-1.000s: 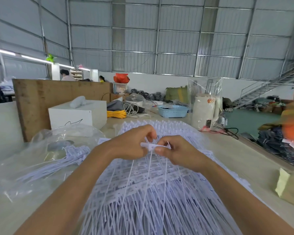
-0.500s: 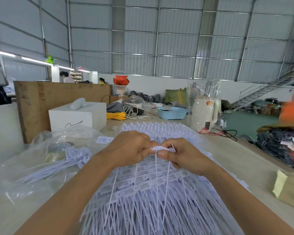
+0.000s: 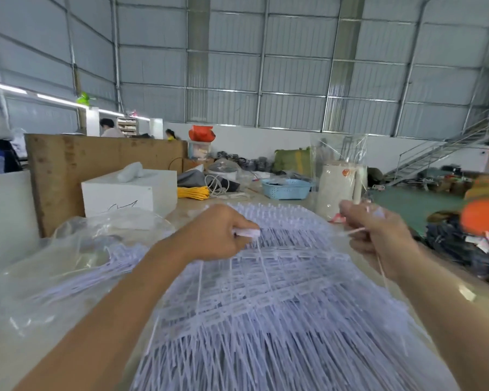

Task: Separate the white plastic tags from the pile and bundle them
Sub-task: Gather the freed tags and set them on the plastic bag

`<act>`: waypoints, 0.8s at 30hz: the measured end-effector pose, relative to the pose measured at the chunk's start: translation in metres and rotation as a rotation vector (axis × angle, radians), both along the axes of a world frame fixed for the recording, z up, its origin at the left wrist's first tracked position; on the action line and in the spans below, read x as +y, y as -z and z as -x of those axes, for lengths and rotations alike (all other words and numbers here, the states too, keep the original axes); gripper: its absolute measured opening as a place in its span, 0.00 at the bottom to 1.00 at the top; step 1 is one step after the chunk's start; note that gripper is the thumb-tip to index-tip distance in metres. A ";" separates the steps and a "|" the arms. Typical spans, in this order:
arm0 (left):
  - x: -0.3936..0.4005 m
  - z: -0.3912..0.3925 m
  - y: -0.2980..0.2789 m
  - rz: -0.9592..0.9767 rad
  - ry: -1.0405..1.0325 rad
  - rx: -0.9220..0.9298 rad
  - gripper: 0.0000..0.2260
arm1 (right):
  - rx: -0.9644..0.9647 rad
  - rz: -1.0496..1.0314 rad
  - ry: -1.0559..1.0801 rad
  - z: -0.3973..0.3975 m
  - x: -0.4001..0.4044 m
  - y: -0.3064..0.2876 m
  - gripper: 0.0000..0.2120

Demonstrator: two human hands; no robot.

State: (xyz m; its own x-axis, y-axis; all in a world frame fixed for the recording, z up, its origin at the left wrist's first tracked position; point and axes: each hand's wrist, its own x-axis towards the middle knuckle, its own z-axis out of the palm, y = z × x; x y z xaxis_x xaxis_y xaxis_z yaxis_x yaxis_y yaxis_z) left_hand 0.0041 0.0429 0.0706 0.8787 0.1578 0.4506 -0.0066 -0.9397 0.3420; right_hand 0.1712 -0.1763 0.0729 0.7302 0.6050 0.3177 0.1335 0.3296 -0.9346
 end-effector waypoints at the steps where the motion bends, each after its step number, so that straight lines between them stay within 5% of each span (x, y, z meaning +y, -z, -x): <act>1: -0.008 -0.007 0.000 -0.028 0.017 0.021 0.13 | -0.066 0.087 0.005 0.005 0.008 0.003 0.14; 6: -0.032 -0.019 -0.001 -0.289 -0.008 0.109 0.08 | -0.405 0.277 -0.134 0.025 0.031 0.003 0.15; 15: -0.043 -0.018 -0.002 -0.287 -0.064 0.141 0.09 | -0.859 0.597 -0.059 0.042 0.059 0.011 0.23; 20: -0.043 -0.015 -0.003 -0.289 -0.130 0.033 0.09 | -1.102 0.604 0.060 0.042 0.062 0.015 0.06; 24: -0.045 -0.015 0.004 -0.300 -0.216 0.045 0.07 | -1.285 0.674 0.146 0.049 0.059 0.012 0.08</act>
State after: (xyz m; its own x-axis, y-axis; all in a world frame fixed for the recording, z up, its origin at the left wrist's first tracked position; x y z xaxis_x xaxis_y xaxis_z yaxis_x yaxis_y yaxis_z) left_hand 0.0191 -0.0025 0.0668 0.8595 0.2082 0.4668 0.2112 -0.9763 0.0467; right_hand 0.1227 -0.1168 0.0608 0.2339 0.8472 0.4771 0.9723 -0.2032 -0.1159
